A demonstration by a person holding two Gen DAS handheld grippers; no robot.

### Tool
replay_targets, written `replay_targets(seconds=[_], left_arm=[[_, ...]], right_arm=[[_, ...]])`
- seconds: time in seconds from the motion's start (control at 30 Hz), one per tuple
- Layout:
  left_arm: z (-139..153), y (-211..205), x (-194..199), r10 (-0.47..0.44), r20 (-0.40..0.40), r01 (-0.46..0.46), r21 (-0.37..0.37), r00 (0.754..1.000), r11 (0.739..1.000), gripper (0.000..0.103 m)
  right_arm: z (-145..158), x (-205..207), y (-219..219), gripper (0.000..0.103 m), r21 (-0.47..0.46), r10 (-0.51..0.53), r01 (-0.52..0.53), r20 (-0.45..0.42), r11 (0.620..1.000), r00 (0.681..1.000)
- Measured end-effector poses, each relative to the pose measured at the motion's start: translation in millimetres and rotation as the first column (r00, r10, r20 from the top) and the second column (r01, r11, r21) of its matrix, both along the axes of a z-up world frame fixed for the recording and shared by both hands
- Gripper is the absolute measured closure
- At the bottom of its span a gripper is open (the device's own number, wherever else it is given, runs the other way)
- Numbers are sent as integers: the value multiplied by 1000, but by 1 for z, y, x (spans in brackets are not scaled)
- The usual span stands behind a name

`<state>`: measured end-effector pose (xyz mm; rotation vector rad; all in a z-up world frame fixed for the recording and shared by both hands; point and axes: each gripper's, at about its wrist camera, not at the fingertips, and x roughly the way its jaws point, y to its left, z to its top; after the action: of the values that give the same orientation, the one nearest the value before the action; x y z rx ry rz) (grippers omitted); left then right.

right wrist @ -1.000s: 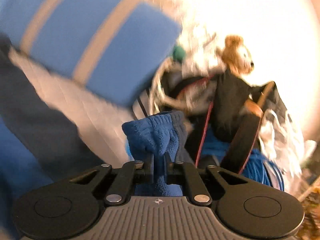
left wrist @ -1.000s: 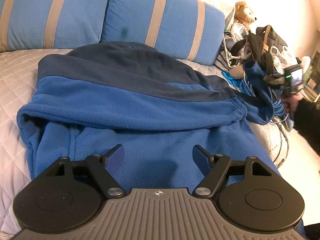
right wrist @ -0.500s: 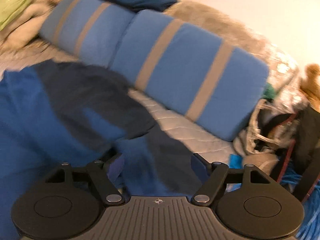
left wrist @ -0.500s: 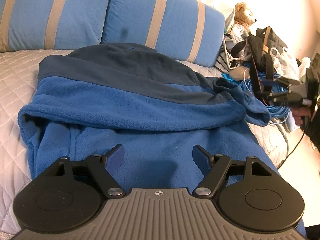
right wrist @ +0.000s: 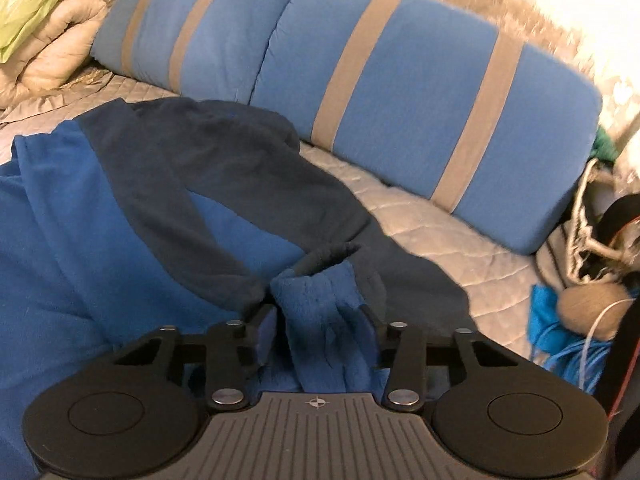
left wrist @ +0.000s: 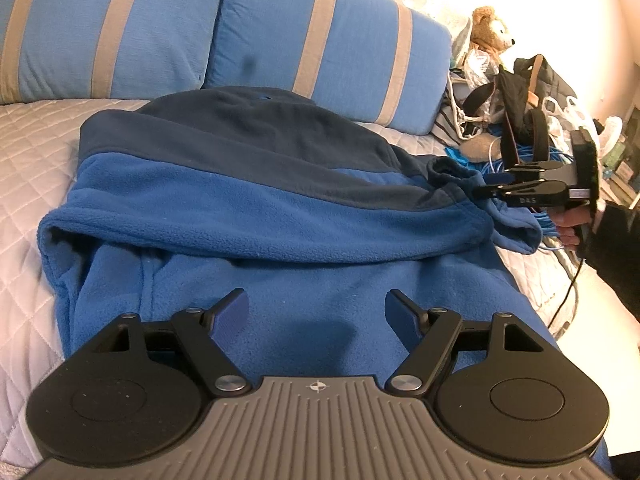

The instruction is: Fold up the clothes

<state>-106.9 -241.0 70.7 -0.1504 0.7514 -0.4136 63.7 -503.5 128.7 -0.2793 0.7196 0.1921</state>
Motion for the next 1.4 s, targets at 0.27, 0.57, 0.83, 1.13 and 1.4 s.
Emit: replay_targets(seconds=[0.27, 0.57, 0.83, 1.13, 1.4], left_arm=[[0, 3, 1, 1, -1, -1, -9, 1000, 1000, 28], [1, 10, 9, 27, -63, -30, -43, 998, 999, 28], [-1, 0, 10, 20, -64, -18, 36, 998, 999, 28], [-1, 4, 9, 19, -56, -19, 7, 998, 1000, 27], [-1, 4, 9, 21, -55, -21, -8, 998, 1000, 27]], right_arm=[[-14, 20, -11, 86, 83, -39, 44, -62, 996, 997], [16, -19, 39, 86, -82, 7, 4, 137, 997, 991], [29, -37, 56, 45, -16, 161, -160, 113, 987, 980], [18, -18, 30, 44, 214, 187, -183, 3, 960, 982], [-5, -27, 29, 42, 292, 204, -170, -89, 941, 975]])
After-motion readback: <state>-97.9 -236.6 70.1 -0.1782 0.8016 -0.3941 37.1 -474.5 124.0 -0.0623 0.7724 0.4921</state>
